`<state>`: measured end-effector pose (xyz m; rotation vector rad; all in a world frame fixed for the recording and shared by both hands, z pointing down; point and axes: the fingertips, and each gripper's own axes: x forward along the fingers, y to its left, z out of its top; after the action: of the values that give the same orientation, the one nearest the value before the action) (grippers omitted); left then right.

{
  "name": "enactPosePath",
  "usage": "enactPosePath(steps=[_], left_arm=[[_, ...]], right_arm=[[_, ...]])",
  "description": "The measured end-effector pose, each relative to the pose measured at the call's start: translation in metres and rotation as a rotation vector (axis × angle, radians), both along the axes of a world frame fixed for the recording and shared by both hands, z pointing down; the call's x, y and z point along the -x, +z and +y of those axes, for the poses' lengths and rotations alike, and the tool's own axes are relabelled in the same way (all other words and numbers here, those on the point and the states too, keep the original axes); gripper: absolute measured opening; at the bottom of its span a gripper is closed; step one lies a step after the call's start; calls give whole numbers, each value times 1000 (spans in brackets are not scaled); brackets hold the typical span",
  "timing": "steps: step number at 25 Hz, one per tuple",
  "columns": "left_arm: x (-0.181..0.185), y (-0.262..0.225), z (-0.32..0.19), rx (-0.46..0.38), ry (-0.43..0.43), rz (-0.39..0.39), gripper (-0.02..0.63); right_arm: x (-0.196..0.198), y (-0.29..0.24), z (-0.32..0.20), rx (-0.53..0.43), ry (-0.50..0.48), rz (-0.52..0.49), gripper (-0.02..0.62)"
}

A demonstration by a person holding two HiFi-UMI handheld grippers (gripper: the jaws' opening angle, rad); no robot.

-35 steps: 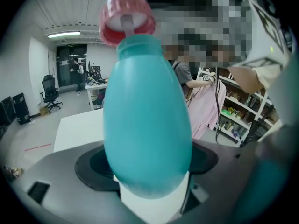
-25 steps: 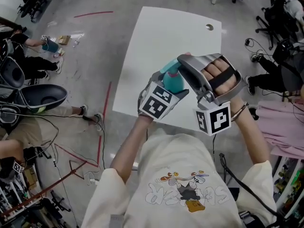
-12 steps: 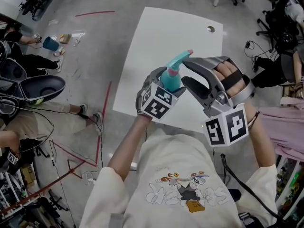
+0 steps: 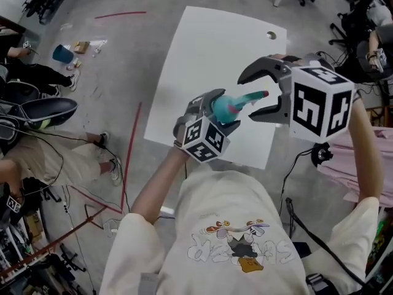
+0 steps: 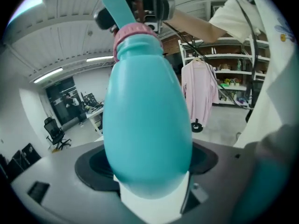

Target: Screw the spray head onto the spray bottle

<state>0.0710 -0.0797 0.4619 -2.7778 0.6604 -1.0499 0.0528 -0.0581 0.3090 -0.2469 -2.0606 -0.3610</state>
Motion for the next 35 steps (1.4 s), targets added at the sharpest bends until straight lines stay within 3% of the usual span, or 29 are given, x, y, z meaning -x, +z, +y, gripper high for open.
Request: enactPosePath(steps=[4, 6, 12, 14, 16, 19, 22, 23, 29, 35], left_arm=[[-8, 7, 6, 0, 44, -42, 423], [-9, 6, 9, 12, 34, -39, 425], [1, 0, 17, 41, 0, -19, 425], [4, -3, 21, 59, -1, -16, 423], [1, -7, 26, 82, 16, -1, 424], [-3, -8, 24, 90, 45, 5, 425], [-7, -7, 18, 90, 60, 2, 423], [-8, -7, 17, 94, 65, 5, 425], [-4, -27, 36, 122, 108, -2, 425], [-12, -28, 56, 256, 164, -58, 424]], right_arm=[[-3, 36, 12, 188, -54, 179, 253], [-2, 47, 20, 253, -44, 220, 253], [8, 57, 30, 262, -1, 268, 249], [14, 49, 29, 215, -7, 247, 249], [14, 41, 24, 87, -57, 238, 249], [6, 43, 13, -104, -154, 302, 249], [2, 51, 12, -146, -225, 309, 229], [3, 50, 13, -164, -246, 292, 143], [9, 28, 29, -310, -400, 320, 137], [-3, 26, 34, -515, -626, 446, 137]])
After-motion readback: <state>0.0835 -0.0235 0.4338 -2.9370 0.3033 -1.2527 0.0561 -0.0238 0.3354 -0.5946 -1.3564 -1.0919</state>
